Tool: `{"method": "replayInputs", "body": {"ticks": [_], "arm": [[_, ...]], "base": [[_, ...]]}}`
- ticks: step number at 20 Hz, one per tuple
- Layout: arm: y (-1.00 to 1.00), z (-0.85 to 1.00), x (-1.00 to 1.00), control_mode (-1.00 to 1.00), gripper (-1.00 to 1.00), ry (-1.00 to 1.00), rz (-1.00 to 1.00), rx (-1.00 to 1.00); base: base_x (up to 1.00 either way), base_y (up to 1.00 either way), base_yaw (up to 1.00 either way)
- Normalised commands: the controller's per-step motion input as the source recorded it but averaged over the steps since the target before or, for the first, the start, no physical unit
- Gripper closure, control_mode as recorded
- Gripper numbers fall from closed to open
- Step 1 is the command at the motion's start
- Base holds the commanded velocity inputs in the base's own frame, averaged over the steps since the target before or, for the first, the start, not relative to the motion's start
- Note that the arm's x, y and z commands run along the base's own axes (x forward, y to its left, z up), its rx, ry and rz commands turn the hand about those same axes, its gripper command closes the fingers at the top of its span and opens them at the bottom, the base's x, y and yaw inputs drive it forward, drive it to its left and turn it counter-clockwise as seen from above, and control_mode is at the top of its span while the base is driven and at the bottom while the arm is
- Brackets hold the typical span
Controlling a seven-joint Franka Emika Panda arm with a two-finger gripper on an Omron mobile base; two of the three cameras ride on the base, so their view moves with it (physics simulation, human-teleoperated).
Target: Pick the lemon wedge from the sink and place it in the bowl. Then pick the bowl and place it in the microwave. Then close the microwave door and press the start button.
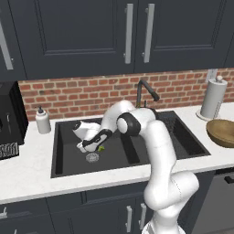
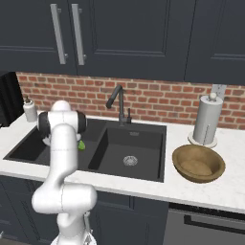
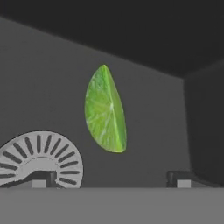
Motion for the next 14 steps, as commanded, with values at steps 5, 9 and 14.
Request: {"method": "replayInputs", "body": {"ticks": [5, 9, 14], "arm": [[-0.06, -0.57, 0.41, -1.0, -1.0, 0.0, 0.0, 0.0], [-0.17, -0.31, 0.42, -1.0, -1.0, 0.0, 0.0, 0.02], [-0.17, -0.21, 0.48, -1.0, -1.0, 0.0, 0.0, 0.01]], "base": [[0.0, 0.0, 0.0], [0.0, 0.0, 0.0], [0.0, 0.0, 0.0]]}}
